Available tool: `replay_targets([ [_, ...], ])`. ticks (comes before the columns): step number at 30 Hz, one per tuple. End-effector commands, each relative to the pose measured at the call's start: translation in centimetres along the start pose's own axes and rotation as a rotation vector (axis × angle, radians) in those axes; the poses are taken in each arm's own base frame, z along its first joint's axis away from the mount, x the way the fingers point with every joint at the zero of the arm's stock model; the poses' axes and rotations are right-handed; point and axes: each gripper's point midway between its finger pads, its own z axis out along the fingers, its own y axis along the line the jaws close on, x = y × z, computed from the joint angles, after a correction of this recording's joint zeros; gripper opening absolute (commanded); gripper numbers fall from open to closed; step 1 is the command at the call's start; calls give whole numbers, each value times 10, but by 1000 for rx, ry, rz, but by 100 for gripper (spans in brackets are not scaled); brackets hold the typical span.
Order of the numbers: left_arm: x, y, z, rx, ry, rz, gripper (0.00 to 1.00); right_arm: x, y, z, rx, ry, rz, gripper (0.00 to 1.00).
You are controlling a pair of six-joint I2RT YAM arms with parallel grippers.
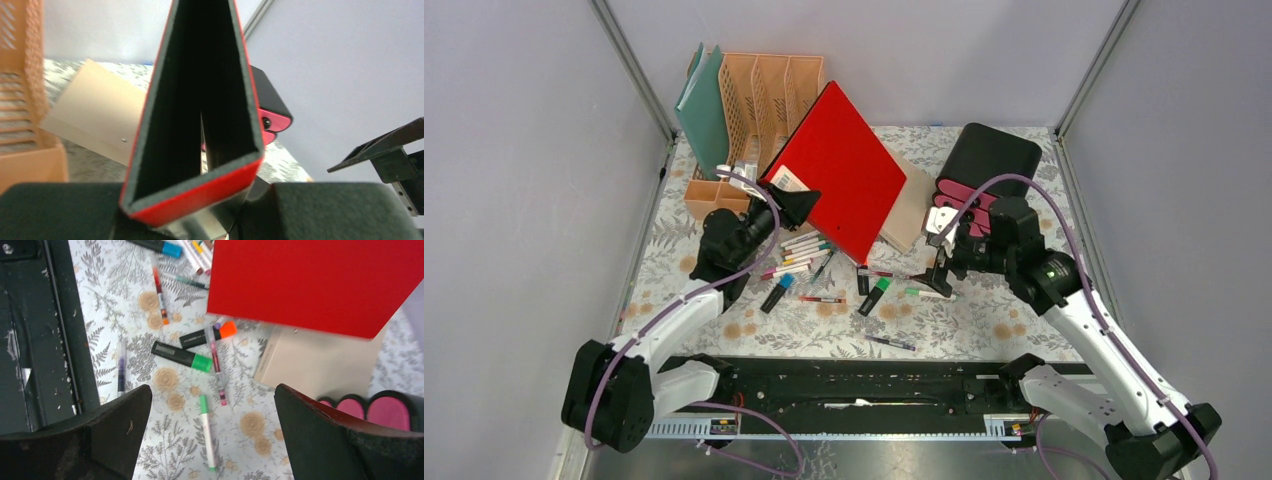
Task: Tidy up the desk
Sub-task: Place the folder in the storage box.
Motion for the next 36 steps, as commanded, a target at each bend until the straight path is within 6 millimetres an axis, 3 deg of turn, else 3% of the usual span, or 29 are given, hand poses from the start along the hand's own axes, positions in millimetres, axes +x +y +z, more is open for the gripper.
replay_targets([
  [1, -64, -13, -2, -34, -155, 309, 0, 21, 10, 10, -58, 30, 38, 100],
  [9, -112, -7, -7, -133, -291, 442, 0, 36, -5, 15, 29, 60, 30, 100],
  [23, -169, 9, 16, -232, -338, 590, 0, 47, -16, 16, 97, 82, 7, 100],
  [36, -238, 23, 6, -308, -417, 691, 0, 57, -15, 22, 82, 106, 12, 100],
])
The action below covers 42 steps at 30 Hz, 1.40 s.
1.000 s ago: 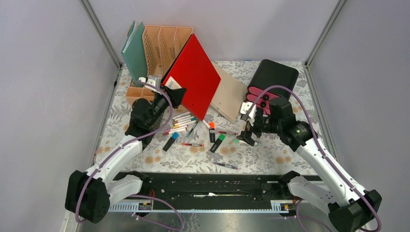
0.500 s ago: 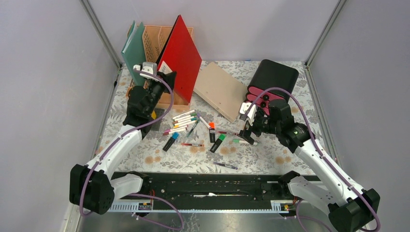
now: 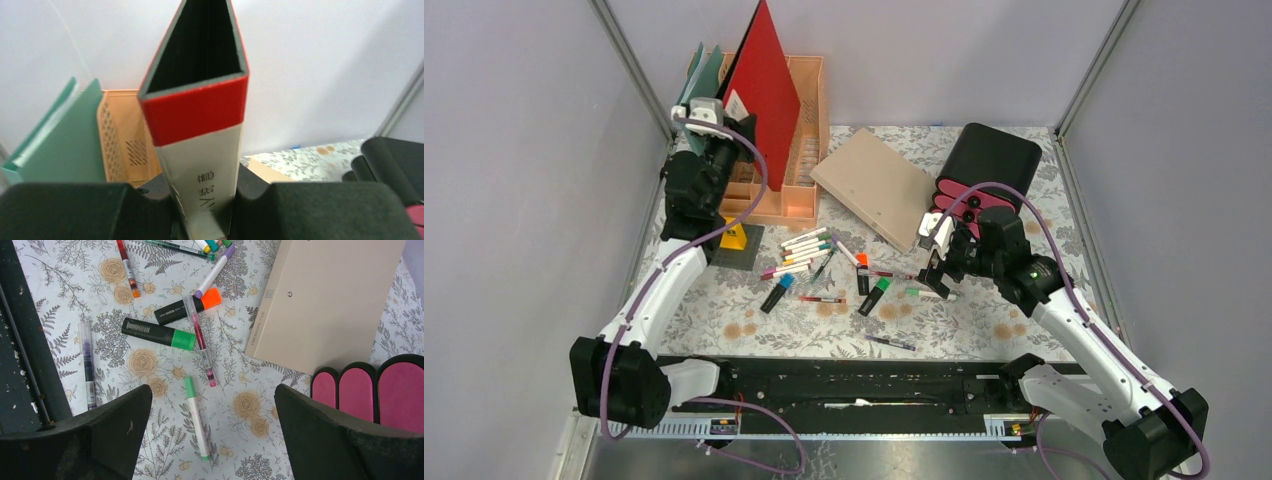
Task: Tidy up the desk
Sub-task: Place the folder in the storage box.
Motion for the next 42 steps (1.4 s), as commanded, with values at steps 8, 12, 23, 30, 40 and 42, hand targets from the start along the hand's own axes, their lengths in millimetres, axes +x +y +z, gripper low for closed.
replay_targets([
  [8, -88, 53, 15, -39, -186, 94, 0, -1, -7, 3, 19, -7, -23, 100],
  [12, -83, 74, 18, -65, -168, 107, 0, 1, -7, 4, 18, -1, -23, 100],
  [23, -66, 115, 30, -99, -136, 99, 0, 3, -7, 5, 17, 7, -24, 100],
  [30, -88, 115, 17, -92, -201, 100, 0, 5, -7, 6, 12, 12, -24, 100],
  [40, -132, 107, -5, -56, -320, 44, 0, 6, -7, 6, 13, 16, -23, 100],
  [42, -135, 107, -6, -58, -327, 50, 0, 6, -7, 6, 13, 16, -23, 100],
])
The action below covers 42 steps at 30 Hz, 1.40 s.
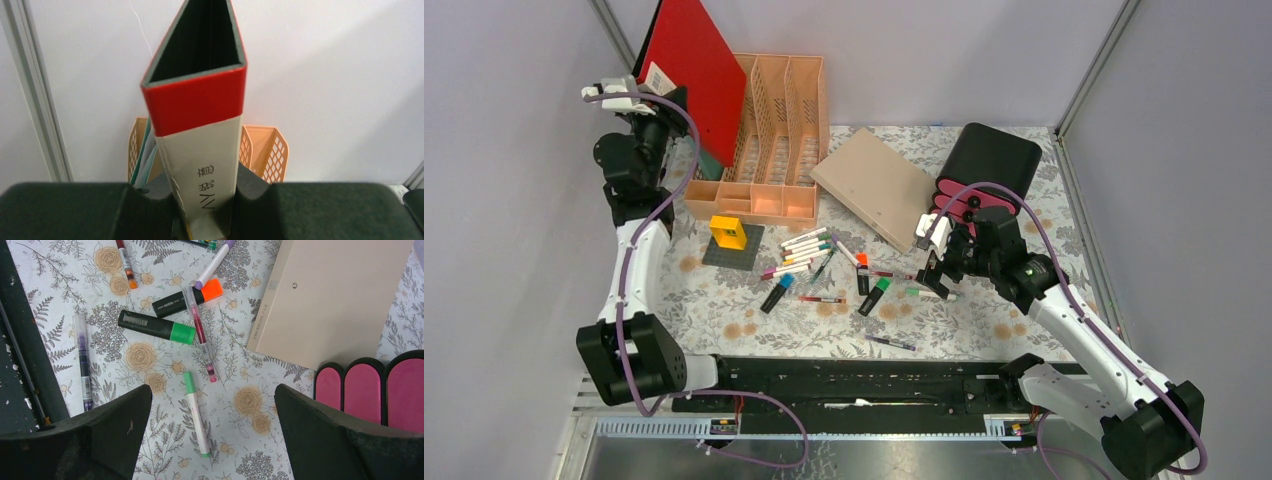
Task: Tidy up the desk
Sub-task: Place the folder in the storage box.
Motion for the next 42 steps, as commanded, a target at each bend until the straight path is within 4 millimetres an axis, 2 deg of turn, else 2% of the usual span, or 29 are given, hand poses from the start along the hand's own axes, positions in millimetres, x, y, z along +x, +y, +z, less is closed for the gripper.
replay_targets([
  [1, -85, -22, -7, 58, -237, 68, 0, -4, -7, 0, 23, -17, -24, 100],
  [7, -75, -16, -1, 50, -212, 72, 0, -4, -7, 1, 23, -17, -24, 100],
  [14, -47, -6, 16, 62, -154, 56, 0, -2, -6, 2, 18, -11, -22, 100],
  [27, 25, 19, 44, 73, -30, 44, 0, 1, -6, 4, 16, -1, -21, 100],
  [30, 36, 23, 51, 89, -18, 41, 0, 1, -7, 4, 17, 0, -22, 100],
  [42, 62, 30, 69, 131, -27, 48, 0, 4, -7, 6, 16, 12, -19, 100],
])
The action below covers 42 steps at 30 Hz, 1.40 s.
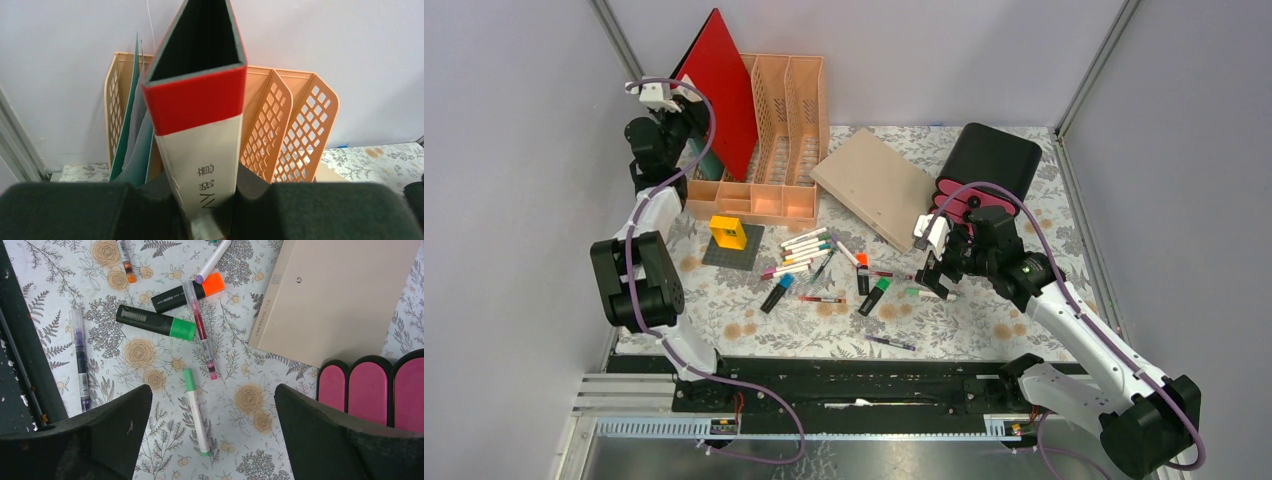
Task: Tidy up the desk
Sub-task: Place the folder in the storage box.
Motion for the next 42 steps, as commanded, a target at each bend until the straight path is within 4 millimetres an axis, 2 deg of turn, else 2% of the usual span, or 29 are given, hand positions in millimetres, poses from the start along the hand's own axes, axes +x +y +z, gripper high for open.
replay_targets([
  [1, -66, -17, 8, 86, -212, 121, 0, -3, -7, 1, 23, -12, -21, 100],
  [12, -40, -6, 13, 78, -213, 104, 0, -1, -7, 2, 22, -6, -19, 100],
  [18, -19, -4, 6, 81, -198, 114, 3, 0, -7, 3, 20, -4, -19, 100],
  [25, -5, -8, -2, 101, -186, 137, 10, 0, -7, 3, 21, -4, -20, 100],
  [31, -3, -7, -9, 76, -190, 122, 31, 0, -7, 2, 22, -4, -19, 100],
  [33, -8, -7, -11, 64, -199, 96, 42, -1, -7, 2, 22, -5, -21, 100],
  [34, -11, -7, -12, 55, -201, 78, 51, -1, -7, 2, 22, -6, -21, 100],
  [36, -21, -9, -15, 37, -212, 48, 65, -2, -7, 2, 23, -8, -22, 100],
  [40, -48, -13, -26, -5, -262, 1, 85, -4, -7, 0, 24, -15, -24, 100],
  [42, -62, -14, -35, -38, -298, -34, 90, -4, -6, -1, 25, -17, -23, 100],
])
